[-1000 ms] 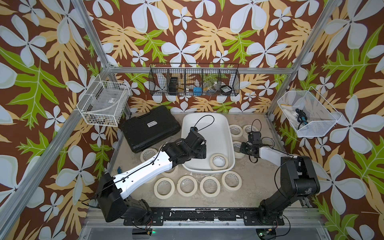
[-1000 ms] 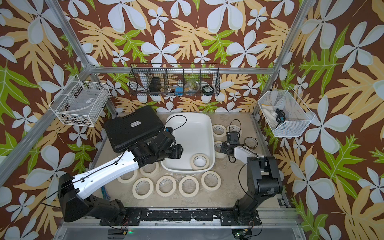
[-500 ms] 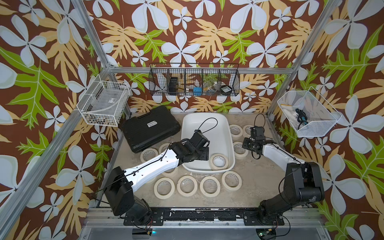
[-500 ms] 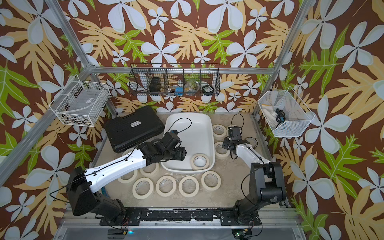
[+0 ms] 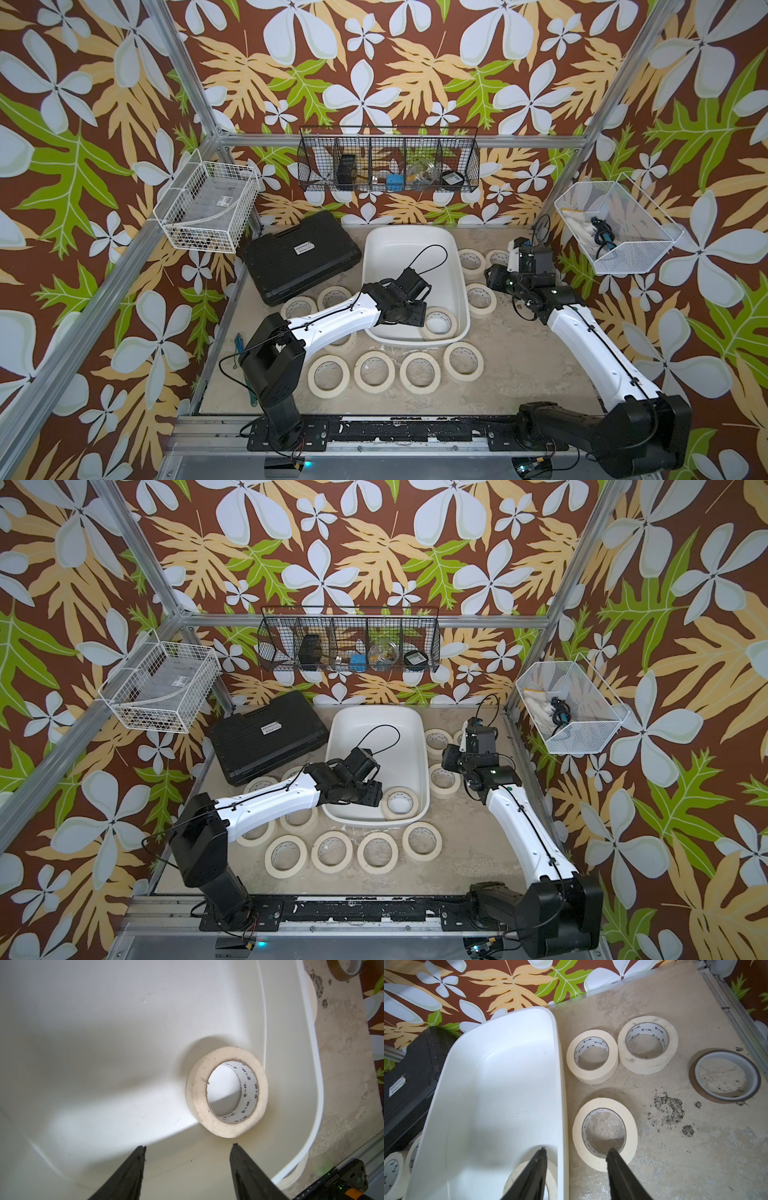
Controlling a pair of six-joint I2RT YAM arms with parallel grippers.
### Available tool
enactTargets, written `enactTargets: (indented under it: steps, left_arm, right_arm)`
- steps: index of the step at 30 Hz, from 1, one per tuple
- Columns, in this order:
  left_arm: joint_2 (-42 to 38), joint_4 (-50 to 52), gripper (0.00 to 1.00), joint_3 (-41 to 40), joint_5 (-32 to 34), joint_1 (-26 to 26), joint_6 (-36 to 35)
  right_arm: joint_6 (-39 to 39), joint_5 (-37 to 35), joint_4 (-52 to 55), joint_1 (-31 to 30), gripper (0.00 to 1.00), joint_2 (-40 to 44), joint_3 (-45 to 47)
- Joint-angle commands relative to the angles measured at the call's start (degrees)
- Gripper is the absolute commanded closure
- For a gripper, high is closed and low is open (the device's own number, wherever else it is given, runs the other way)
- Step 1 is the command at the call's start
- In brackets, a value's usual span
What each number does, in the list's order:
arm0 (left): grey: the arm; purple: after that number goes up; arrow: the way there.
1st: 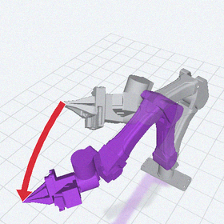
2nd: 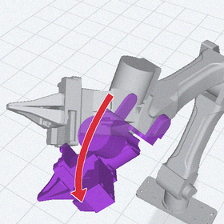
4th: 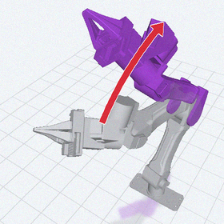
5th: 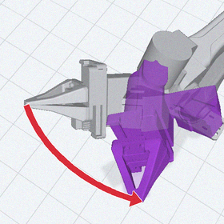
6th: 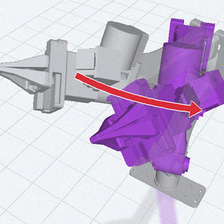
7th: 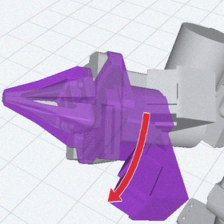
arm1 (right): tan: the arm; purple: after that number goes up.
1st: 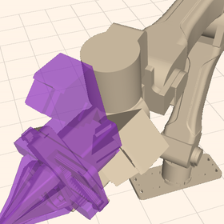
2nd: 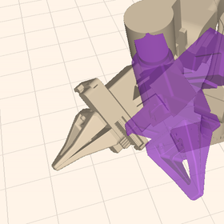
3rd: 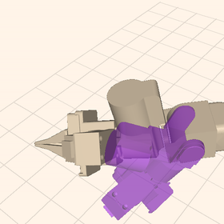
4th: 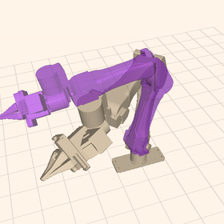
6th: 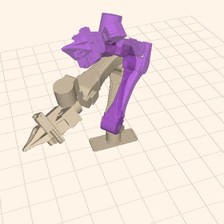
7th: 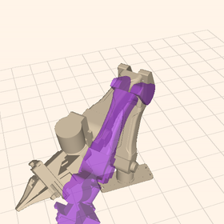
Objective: Take out the art tape in the storage box
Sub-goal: Pick up the art tape from the storage box.
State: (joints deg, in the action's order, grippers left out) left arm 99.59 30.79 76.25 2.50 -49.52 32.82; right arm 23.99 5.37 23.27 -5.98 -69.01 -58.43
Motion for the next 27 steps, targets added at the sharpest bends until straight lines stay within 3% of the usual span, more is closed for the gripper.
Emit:
enactTargets:
  steps: [1,11,27]
  left_arm:
    - [1.8,-1.1,0.32,0.9,-1.1,-0.2,-0.9]
    - [9.5,-2.9,0.32,3.7,-1.2,-0.4,-0.9]
    - [18.4,-4.6,0.35,8.4,0.9,-0.5,0.2]
  right_arm:
    - [-0.5,2.6,3.3,-0.1,0.49,2.1,-0.9]
    - [-0.9,5.5,5.7,-0.1,0.49,7.0,-1.7]
    - [-2.5,6.5,6.8,-0.1,0.49,6.7,-0.8]
